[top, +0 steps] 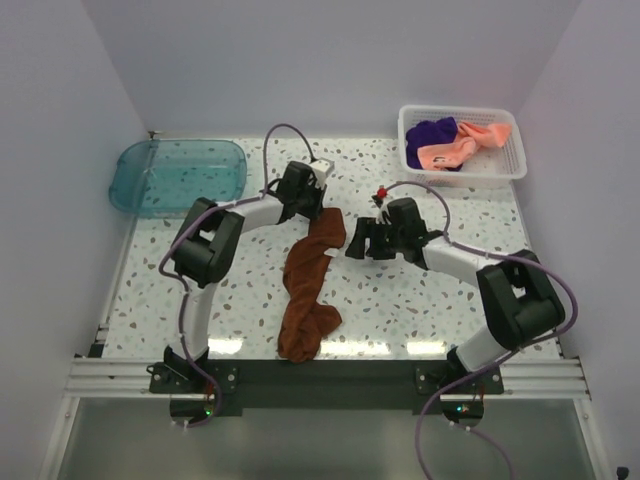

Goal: Fold and stack the towels
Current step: Flatten out the crumpled towel

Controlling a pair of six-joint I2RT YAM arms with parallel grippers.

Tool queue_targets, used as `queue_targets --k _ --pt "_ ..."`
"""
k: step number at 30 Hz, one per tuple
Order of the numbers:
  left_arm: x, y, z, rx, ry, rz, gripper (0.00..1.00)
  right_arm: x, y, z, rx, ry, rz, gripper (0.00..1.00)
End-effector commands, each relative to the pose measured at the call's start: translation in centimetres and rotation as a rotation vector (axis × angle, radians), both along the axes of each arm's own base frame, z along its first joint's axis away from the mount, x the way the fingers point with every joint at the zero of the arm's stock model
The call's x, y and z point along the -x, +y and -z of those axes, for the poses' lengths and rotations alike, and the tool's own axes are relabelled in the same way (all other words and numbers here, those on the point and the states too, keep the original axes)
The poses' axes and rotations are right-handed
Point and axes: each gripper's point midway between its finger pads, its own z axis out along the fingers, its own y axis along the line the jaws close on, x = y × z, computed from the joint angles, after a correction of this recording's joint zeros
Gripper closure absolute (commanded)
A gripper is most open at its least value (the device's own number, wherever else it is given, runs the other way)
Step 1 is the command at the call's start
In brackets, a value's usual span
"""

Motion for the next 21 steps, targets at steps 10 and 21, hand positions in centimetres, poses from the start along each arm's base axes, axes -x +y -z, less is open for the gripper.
queue_targets --k 10,21 --pt "0.4 1.2 -6.4 0.015 -0.113 -0.019 1.00 -6.4 5.1 -1.0 -0.208 -0.153 -0.028 0.27" --pt "-0.2 3.3 -8.1 -0.058 -0.163 -0.074 1.00 -7.2 6.3 -0.2 -0.214 -0.161 -0.100 0.71"
